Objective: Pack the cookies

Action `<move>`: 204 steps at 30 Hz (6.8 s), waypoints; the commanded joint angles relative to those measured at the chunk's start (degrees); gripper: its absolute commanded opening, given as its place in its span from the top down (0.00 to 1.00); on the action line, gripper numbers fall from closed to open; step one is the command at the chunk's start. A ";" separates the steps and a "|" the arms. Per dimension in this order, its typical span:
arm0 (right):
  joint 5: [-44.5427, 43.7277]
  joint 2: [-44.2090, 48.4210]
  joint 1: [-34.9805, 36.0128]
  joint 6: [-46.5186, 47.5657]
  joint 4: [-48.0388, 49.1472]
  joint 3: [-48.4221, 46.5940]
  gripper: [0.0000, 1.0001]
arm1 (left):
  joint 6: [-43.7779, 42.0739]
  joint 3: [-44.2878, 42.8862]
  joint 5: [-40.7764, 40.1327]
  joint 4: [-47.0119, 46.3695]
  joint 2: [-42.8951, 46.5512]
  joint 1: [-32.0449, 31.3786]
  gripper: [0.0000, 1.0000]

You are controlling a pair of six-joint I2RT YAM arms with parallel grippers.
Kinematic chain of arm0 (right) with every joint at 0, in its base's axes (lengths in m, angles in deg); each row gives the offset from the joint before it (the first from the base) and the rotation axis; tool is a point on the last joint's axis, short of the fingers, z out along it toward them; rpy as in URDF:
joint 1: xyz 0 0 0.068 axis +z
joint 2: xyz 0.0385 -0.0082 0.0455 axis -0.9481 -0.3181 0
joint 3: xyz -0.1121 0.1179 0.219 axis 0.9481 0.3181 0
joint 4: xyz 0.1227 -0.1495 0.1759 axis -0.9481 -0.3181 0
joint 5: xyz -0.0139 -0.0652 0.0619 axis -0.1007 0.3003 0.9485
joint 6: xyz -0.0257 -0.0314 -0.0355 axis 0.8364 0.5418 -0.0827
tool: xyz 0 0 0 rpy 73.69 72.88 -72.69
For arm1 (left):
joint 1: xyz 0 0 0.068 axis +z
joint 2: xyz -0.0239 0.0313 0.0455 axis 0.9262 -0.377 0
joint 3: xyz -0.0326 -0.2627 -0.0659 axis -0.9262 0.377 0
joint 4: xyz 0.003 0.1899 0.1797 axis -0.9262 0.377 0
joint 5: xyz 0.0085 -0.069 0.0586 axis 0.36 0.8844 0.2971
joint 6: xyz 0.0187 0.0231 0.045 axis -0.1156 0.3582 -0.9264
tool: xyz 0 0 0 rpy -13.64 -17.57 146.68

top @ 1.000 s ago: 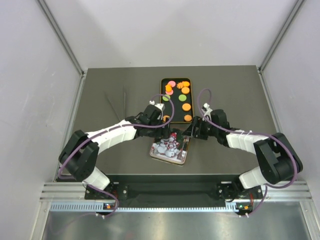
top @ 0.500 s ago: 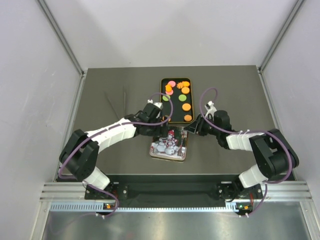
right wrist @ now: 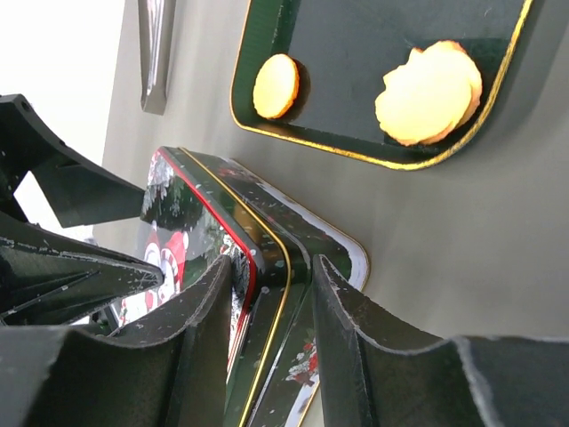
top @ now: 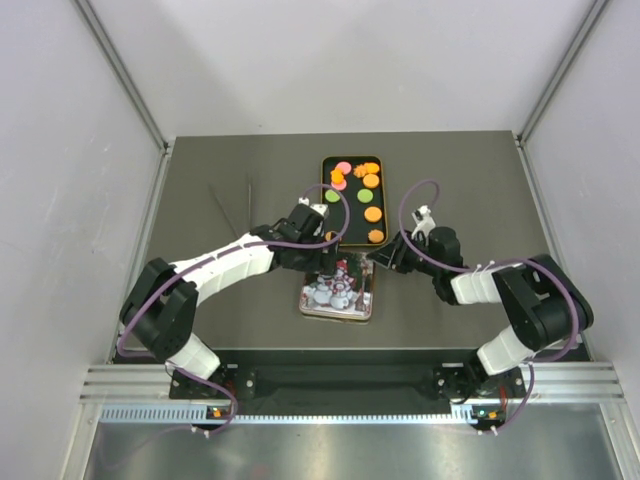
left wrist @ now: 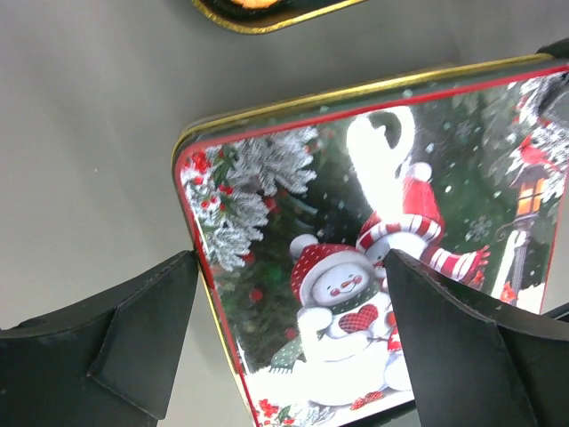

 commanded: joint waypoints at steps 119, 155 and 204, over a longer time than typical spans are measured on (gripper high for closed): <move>-35.01 15.44 25.35 14.29 -54.41 -13.62 0.97 | 5.89 10.38 6.28 -6.12 13.99 13.60 0.09; -40.56 16.41 31.32 12.26 -58.63 -16.70 0.94 | 4.57 9.06 6.63 -5.77 12.76 13.68 0.09; -38.62 34.69 16.03 17.54 -57.14 -23.48 0.00 | 2.90 5.98 -0.48 -3.40 23.99 13.95 0.09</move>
